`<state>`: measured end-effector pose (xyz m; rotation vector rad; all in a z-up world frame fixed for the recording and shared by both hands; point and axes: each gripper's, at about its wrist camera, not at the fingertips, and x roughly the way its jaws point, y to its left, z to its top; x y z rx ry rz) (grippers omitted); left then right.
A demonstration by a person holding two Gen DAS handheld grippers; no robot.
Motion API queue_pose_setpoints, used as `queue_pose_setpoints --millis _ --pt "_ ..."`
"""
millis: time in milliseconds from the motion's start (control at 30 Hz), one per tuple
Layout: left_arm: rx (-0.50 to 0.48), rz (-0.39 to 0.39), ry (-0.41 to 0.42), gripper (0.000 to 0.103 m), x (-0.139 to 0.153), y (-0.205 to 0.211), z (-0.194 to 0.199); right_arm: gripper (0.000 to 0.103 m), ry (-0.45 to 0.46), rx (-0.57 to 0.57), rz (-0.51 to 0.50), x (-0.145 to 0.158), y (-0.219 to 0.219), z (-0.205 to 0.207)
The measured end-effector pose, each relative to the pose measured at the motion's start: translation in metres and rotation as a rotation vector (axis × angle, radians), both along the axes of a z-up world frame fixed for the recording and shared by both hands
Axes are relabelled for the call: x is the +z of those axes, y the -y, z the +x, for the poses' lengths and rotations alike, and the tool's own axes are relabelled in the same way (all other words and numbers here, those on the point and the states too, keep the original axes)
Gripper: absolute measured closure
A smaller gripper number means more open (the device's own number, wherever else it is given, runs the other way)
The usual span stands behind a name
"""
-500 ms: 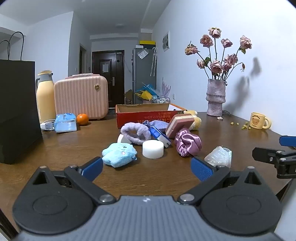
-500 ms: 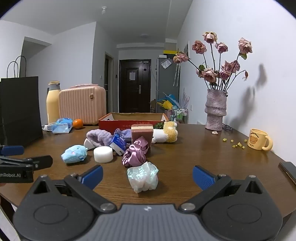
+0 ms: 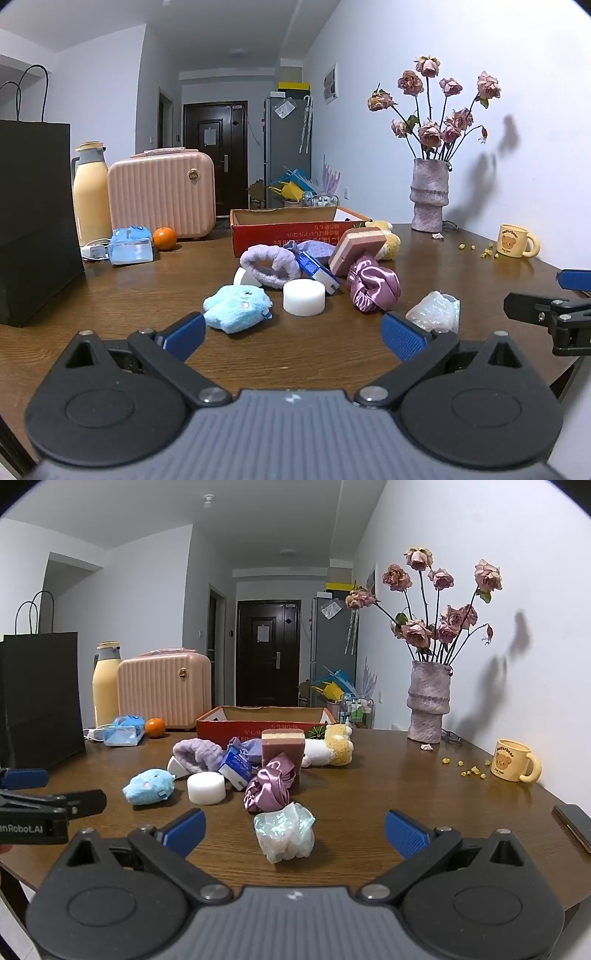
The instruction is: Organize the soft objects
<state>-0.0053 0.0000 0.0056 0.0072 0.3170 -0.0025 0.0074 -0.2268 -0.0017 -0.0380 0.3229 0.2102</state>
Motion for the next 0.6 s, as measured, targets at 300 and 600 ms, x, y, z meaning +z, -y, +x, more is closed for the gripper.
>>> queue_pose_setpoints --millis 300,600 --pt "-0.003 0.003 -0.004 0.000 -0.0063 0.0006 0.0011 0.000 -0.002 0.000 -0.003 -0.0009 -0.0012 -0.0001" --pt "-0.002 0.005 -0.006 0.000 -0.0059 0.0013 0.0013 0.000 -0.001 0.001 -0.005 0.0007 -0.0006 -0.0015"
